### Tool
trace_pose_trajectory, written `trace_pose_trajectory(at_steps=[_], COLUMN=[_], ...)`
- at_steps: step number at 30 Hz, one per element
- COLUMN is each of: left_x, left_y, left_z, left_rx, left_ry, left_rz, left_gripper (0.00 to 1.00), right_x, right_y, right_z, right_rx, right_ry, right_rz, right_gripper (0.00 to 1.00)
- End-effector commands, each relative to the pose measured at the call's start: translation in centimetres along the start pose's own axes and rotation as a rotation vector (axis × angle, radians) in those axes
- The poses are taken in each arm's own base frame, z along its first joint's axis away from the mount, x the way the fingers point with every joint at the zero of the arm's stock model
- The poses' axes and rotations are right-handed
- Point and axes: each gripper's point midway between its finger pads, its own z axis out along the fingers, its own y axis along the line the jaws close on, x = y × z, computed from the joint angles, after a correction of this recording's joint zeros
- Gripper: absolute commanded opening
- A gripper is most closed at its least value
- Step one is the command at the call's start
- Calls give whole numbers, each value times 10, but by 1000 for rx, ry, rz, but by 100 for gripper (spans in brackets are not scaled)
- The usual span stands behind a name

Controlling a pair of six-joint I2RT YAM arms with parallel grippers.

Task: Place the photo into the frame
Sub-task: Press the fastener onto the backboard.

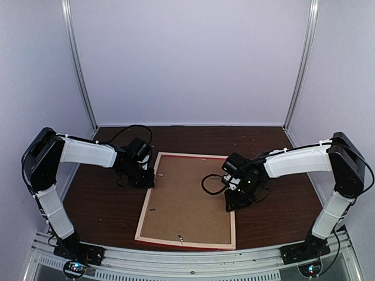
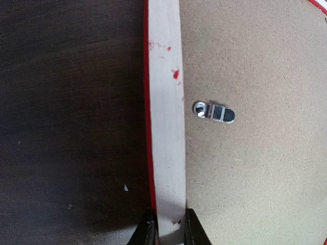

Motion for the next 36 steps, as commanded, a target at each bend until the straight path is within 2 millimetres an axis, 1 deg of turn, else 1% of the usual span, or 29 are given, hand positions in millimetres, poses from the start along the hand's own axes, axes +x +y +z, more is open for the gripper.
trace_pose_trajectory(at_steps=[1, 6, 10, 17, 22, 25, 28, 30, 33, 36], left_x=[21, 22, 22, 22, 23, 24, 24, 25, 29, 31], left_y=[11, 12, 11, 11, 10, 8, 2, -3, -5, -7], left_z=[16, 16, 16, 16, 13, 8, 3, 1, 2, 3], left_rx=[-33, -34, -34, -31, -23, -10, 10, 23, 23, 29], left_ry=[67, 67, 68, 68, 67, 63, 58, 58, 64, 63], left_rz=[27, 26, 26, 26, 22, 21, 26, 26, 31, 28], left_gripper=[15, 15, 15, 15, 15, 15, 15, 15, 15, 15], right_x=[12, 9, 5, -1, -7, -15, -22, -26, -33, -37], right_y=[-16, -17, -18, -22, -30, -36, -42, -46, -50, -51], right_z=[10, 13, 12, 12, 17, 19, 19, 20, 17, 14], right_rx=[54, 49, 45, 21, 0, 4, 18, 34, 46, 48], right_ry=[39, 42, 43, 50, 65, 65, 70, 76, 74, 74], right_rz=[-17, -31, -54, -104, -117, -115, -112, -115, -114, -117], right_gripper=[32, 29, 25, 21, 20, 20, 23, 29, 35, 38])
